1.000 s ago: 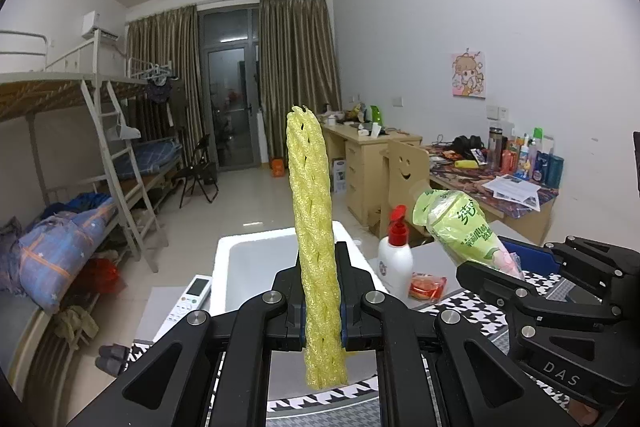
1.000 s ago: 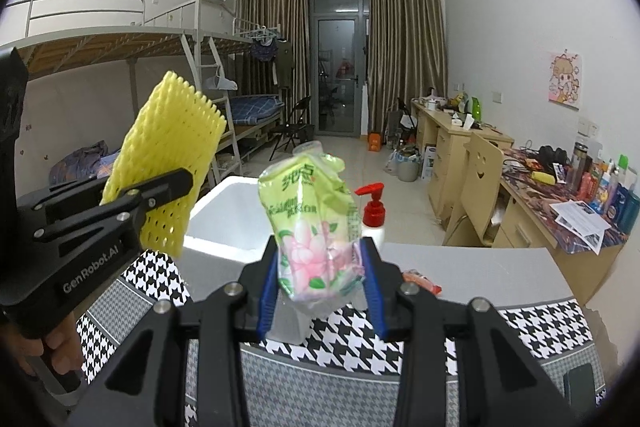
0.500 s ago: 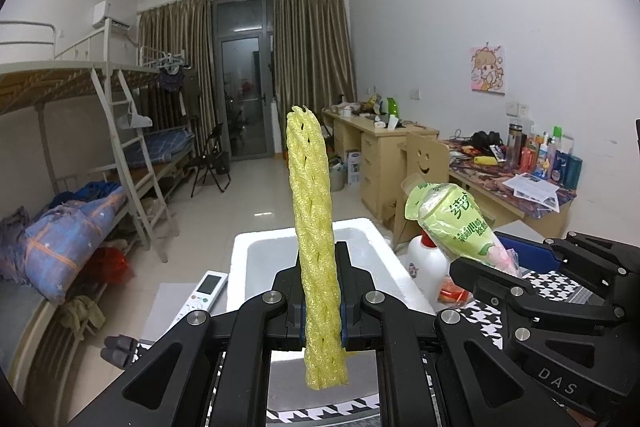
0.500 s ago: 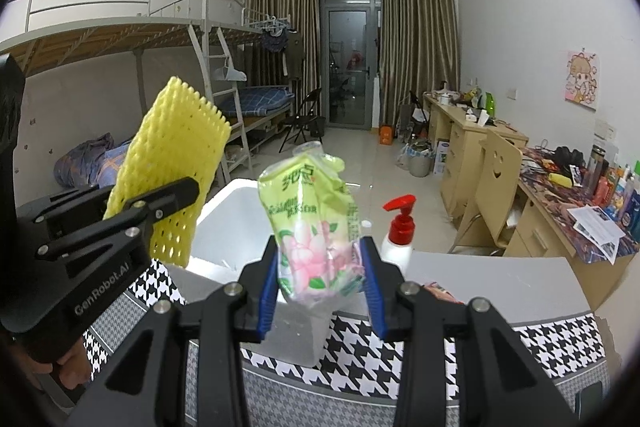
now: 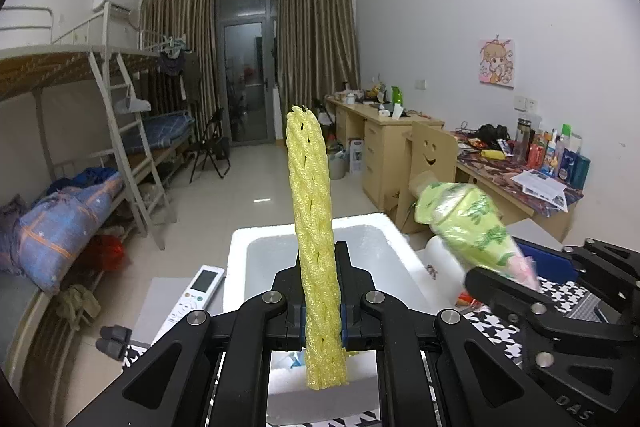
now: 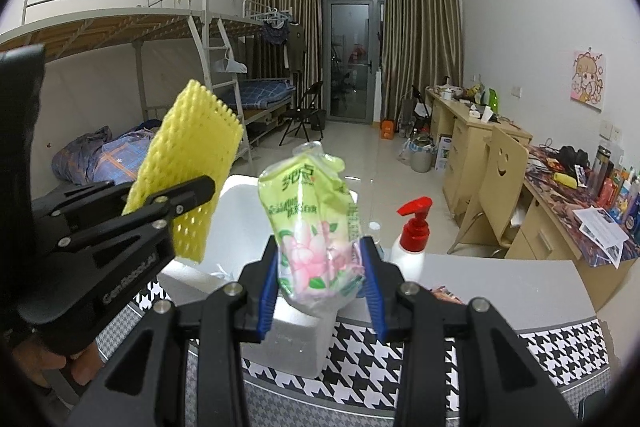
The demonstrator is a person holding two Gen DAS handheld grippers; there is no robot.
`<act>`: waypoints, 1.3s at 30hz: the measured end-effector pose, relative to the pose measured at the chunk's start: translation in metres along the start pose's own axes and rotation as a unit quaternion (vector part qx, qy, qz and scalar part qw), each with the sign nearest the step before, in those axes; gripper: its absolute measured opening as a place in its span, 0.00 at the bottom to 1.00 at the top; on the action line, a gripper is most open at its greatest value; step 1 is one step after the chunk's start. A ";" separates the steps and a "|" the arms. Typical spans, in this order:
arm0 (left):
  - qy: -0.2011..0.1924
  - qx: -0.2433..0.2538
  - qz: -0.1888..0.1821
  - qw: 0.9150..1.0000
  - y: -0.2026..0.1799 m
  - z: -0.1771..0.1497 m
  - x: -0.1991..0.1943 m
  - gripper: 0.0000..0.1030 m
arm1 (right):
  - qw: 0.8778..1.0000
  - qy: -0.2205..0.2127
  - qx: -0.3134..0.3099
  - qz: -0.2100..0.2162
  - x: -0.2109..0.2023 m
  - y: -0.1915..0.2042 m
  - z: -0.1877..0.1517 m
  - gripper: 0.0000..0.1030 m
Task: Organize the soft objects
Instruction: 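Open the left tool to drop the yellow net into the box, then lower the right tool into the box and open it to release the soap packet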
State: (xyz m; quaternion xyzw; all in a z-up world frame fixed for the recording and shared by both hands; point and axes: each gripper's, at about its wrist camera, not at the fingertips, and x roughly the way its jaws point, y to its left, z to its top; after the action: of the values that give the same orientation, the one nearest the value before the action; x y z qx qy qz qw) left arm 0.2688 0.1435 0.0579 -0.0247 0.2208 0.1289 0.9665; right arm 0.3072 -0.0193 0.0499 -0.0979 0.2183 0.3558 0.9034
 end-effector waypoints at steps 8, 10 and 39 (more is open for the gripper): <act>0.031 0.013 -0.003 0.999 0.002 -0.005 0.023 0.65 | 1.000 0.005 0.004 -0.003 0.008 -0.001 0.000 0.41; 0.023 0.011 0.009 1.000 0.004 -0.007 0.020 0.75 | 1.000 0.005 0.004 -0.003 0.009 0.000 0.001 0.41; -0.016 -0.035 0.091 0.995 0.060 -0.015 -0.025 0.99 | 0.999 0.022 -0.013 0.026 0.040 0.027 0.012 0.41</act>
State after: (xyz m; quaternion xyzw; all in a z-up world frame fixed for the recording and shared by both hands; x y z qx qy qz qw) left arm 0.2254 0.1935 0.0562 -0.0359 0.2021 0.2242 0.9527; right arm 0.3183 0.0281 0.0416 -0.1118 0.2358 0.3800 0.8874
